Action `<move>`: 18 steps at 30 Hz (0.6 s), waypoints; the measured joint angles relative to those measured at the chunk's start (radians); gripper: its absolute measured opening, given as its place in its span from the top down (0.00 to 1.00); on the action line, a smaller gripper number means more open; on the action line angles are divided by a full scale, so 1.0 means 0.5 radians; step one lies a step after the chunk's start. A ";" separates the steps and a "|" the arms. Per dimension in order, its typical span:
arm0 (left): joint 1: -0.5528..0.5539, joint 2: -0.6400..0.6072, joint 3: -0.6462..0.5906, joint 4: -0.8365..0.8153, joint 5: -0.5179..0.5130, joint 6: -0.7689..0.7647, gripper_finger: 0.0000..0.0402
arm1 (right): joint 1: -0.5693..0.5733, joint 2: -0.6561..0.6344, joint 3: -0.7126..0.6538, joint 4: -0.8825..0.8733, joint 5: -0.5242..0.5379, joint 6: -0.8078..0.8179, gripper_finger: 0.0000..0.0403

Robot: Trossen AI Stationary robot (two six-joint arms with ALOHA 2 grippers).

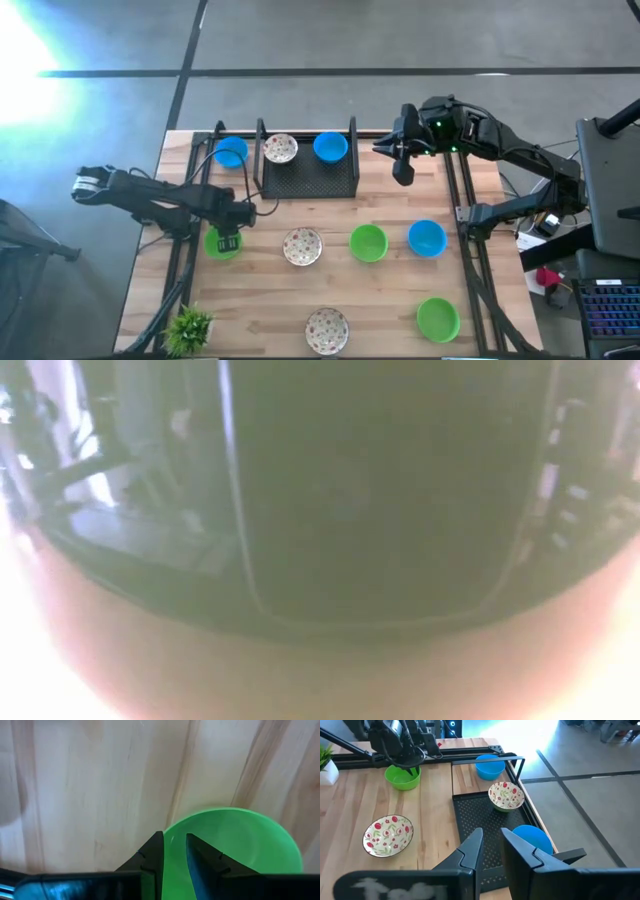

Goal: Pick & Place Mini bowls
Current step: Put the middle left green bowl on the shelf

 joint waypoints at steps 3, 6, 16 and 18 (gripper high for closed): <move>0.000 0.000 -0.017 0.009 -0.014 0.021 0.81 | 0.000 0.000 0.000 0.000 0.000 0.000 0.85; 0.000 0.000 -0.062 0.024 -0.005 0.013 0.81 | 0.000 0.001 0.000 -0.001 0.000 0.000 0.85; 0.000 0.000 -0.118 0.045 -0.020 -0.059 0.81 | 0.000 0.001 0.000 -0.001 0.001 -0.003 0.85; 0.000 0.000 -0.114 0.044 -0.020 -0.059 0.81 | 0.000 0.001 0.000 -0.001 0.001 -0.004 0.86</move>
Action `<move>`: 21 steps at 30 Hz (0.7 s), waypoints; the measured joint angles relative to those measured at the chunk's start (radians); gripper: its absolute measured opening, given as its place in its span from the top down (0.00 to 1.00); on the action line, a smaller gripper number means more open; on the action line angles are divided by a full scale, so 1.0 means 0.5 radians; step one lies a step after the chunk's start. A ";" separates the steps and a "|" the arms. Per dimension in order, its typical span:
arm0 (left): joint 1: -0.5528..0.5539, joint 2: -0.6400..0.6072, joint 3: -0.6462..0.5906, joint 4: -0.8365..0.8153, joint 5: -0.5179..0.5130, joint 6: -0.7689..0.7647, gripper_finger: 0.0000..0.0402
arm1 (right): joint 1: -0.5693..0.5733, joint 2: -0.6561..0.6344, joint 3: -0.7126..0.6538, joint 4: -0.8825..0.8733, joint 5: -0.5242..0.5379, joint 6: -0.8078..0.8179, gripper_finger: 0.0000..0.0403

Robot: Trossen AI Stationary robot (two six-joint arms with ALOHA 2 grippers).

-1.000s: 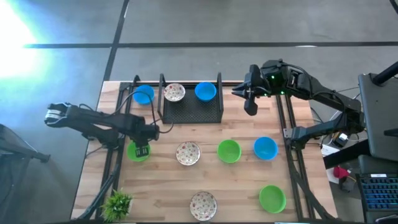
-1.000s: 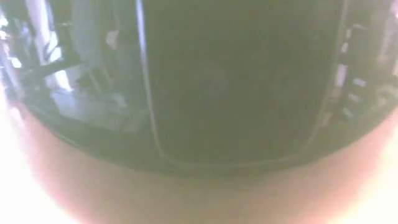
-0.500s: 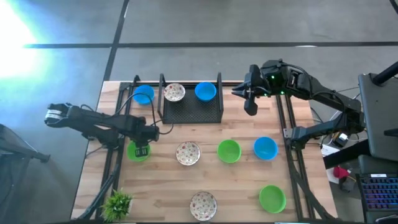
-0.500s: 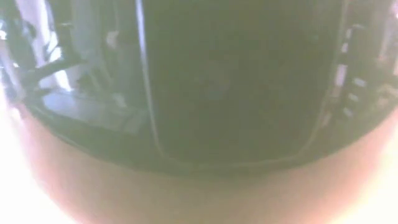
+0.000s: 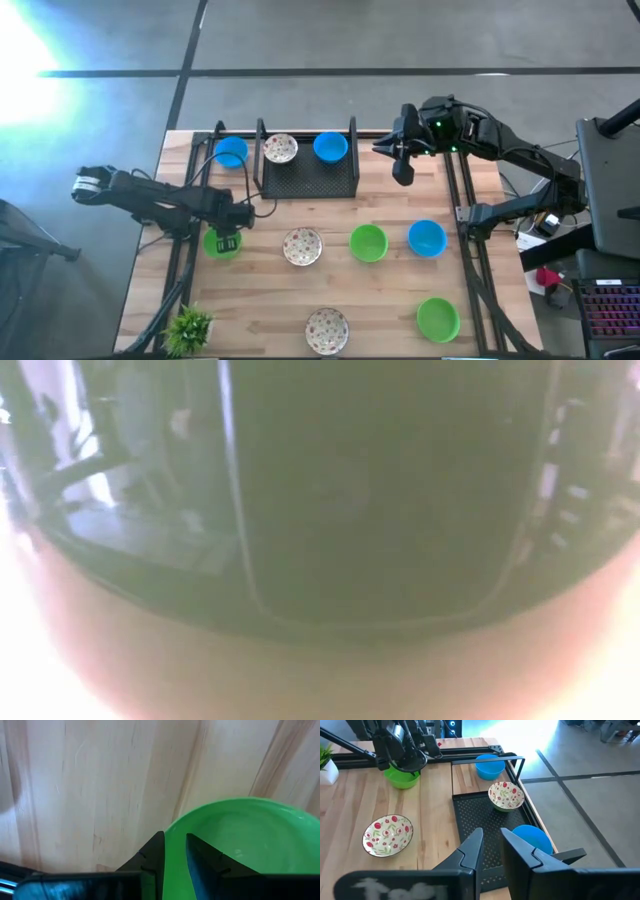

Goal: Pick & Place Mini bowls
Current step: Put the middle left green bowl on the shelf

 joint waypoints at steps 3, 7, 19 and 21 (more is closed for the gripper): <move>0.001 0.000 0.030 0.001 -0.004 0.010 0.81 | 0.000 0.000 0.000 0.000 0.000 0.003 0.86; 0.001 0.000 0.079 0.007 -0.006 0.058 0.81 | -0.001 0.000 0.000 0.000 0.000 0.003 0.86; 0.001 0.000 0.071 0.003 -0.024 0.059 0.81 | 0.000 0.000 0.000 0.001 0.000 -0.004 0.86; 0.001 0.000 0.071 0.003 -0.030 0.053 0.81 | 0.000 0.000 0.000 0.001 0.000 -0.004 0.86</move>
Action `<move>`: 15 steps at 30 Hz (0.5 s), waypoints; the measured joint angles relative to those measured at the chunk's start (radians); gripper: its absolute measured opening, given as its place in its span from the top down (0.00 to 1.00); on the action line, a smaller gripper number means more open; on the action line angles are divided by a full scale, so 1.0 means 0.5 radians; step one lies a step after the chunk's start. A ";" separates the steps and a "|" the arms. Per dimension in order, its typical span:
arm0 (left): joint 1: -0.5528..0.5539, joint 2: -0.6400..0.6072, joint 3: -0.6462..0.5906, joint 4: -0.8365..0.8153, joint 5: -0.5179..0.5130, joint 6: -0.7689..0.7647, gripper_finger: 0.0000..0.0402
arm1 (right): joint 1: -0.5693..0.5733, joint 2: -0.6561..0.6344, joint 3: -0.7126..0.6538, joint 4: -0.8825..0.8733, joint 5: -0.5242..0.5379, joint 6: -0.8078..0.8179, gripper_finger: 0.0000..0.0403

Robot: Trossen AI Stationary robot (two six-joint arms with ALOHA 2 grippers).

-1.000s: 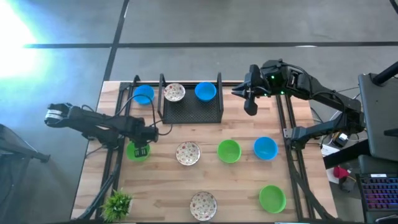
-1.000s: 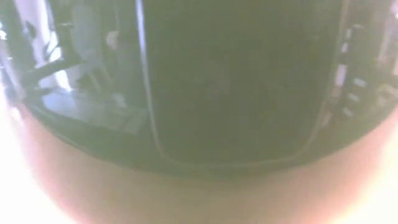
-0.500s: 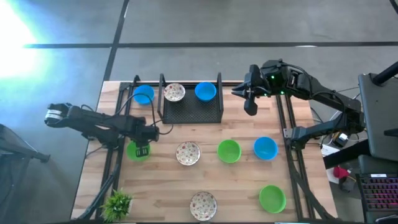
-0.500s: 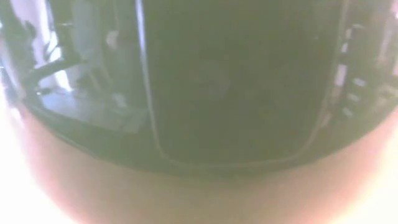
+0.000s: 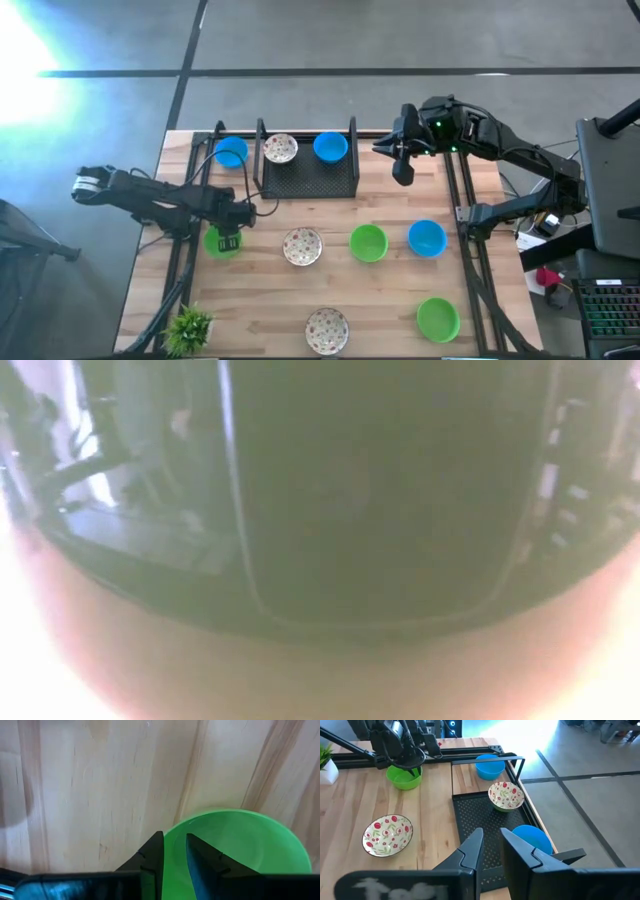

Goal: Pick & Place Mini bowls
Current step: Put the middle left green bowl on the shelf

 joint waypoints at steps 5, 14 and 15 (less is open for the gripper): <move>0.006 0.000 -0.001 0.000 -0.050 -0.036 0.81 | 0.000 0.000 0.000 0.000 0.000 0.000 0.86; 0.006 0.157 -0.008 0.006 -0.039 -0.035 0.81 | -0.001 0.000 0.000 0.000 0.001 0.002 0.86; 0.006 0.194 -0.009 0.005 -0.034 -0.035 0.81 | -0.001 0.000 0.000 0.000 0.001 0.005 0.86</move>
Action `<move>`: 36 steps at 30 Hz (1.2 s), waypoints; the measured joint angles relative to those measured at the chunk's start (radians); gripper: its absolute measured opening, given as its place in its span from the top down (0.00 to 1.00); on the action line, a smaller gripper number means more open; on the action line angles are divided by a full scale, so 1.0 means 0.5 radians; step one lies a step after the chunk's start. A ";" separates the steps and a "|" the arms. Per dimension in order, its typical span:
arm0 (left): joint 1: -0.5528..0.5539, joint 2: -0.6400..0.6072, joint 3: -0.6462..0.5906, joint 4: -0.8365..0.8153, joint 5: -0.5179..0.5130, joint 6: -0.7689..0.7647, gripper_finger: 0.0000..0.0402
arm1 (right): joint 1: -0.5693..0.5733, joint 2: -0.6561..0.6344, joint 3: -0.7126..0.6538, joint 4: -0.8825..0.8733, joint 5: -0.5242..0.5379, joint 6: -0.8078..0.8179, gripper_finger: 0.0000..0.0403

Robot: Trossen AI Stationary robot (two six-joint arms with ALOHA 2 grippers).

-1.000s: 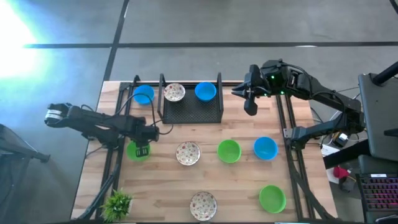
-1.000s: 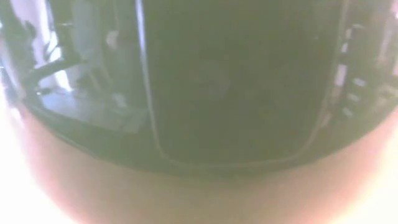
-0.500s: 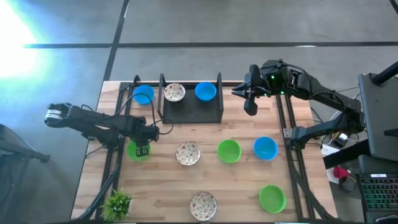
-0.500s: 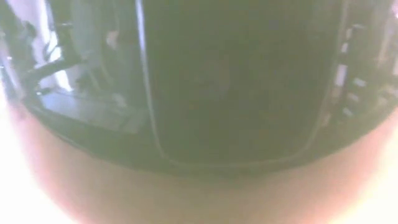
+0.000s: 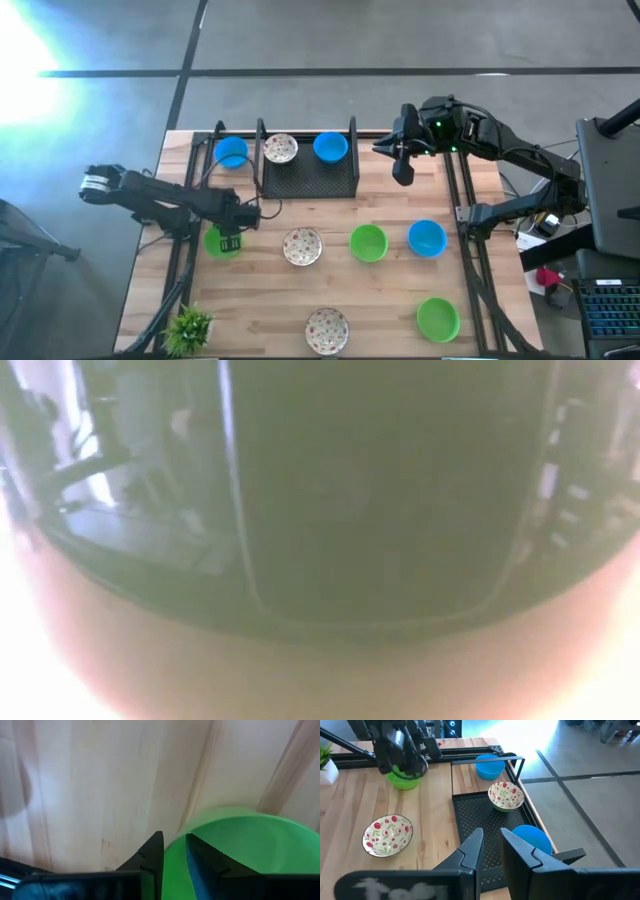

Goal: Pick & Place Mini bowls
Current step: Put the middle left green bowl on the shelf

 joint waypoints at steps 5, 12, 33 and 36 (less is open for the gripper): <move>0.000 0.139 0.000 0.003 0.035 0.018 0.81 | 0.000 0.000 0.000 0.000 0.002 0.003 0.86; -0.001 0.172 0.014 0.015 0.068 0.039 0.90 | 0.000 0.000 0.000 0.000 0.002 0.003 0.86; 0.000 0.141 0.669 -0.120 0.250 0.034 1.00 | 0.000 0.000 0.000 -0.001 -0.001 -0.005 0.86; 0.010 0.140 0.836 -0.143 0.252 0.028 1.00 | 0.000 0.000 0.000 0.000 -0.001 -0.005 0.86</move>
